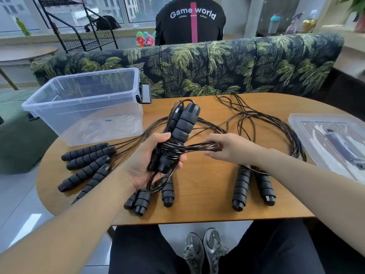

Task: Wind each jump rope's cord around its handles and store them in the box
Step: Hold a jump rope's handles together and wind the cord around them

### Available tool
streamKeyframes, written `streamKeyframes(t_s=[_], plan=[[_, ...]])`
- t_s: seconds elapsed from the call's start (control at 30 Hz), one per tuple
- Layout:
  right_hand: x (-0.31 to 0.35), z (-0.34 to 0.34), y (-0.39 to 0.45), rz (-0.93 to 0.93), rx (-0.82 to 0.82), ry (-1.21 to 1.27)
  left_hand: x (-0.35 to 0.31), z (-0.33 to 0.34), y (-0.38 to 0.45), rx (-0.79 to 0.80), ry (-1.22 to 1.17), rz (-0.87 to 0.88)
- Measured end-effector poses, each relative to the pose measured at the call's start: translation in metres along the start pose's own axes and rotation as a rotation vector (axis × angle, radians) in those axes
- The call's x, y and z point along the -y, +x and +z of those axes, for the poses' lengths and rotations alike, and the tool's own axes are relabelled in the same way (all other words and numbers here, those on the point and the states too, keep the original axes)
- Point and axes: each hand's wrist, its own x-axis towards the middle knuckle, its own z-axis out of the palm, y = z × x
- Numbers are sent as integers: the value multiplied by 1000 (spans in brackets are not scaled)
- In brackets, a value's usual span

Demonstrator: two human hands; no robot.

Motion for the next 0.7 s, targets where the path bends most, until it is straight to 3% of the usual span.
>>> streamKeyframes(t_s=[0.2,0.33,0.5,0.7], plan=[[-5,-10,1,113,208,-34,-6,-13,-8,-14,29,31],[-2,-9,-3,74,185,-120,-7,-16,-11,-34,10,33],[31,-8,-3,-103,25,96,-6,-12,-10,-49,17,44],[58,8,9,-108,40,516,3,1,-9,-122,-7,75]])
